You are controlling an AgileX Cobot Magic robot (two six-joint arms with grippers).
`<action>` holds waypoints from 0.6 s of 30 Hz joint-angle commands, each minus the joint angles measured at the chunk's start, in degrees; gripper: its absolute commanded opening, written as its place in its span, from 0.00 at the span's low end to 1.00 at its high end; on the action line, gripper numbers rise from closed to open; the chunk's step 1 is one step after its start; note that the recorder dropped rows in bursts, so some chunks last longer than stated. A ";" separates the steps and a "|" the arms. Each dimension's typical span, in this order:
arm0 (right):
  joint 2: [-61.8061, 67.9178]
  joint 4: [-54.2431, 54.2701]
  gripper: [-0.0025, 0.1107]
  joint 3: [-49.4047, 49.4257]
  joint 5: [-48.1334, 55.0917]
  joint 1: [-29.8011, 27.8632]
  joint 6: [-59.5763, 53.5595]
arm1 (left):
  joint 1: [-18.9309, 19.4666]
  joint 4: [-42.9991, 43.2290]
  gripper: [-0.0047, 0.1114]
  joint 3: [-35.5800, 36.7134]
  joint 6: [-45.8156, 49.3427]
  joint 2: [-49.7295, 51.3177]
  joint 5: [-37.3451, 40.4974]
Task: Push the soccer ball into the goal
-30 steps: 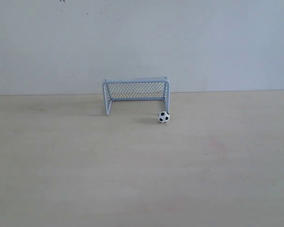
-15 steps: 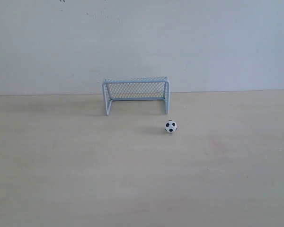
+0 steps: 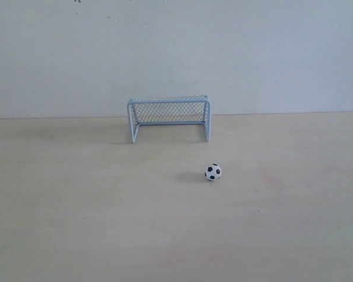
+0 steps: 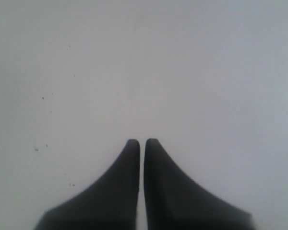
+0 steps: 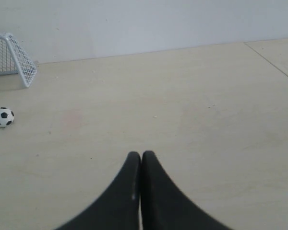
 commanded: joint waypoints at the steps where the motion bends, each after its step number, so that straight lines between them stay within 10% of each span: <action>1: -0.31 -0.12 0.02 -0.03 -0.28 -0.37 -0.25 | 0.29 -0.03 0.08 0.19 -0.86 -5.45 0.86; 18: -0.31 0.00 0.02 -0.03 -0.28 -0.37 -0.25 | 1.98 -0.03 0.08 1.83 -42.74 -8.01 22.64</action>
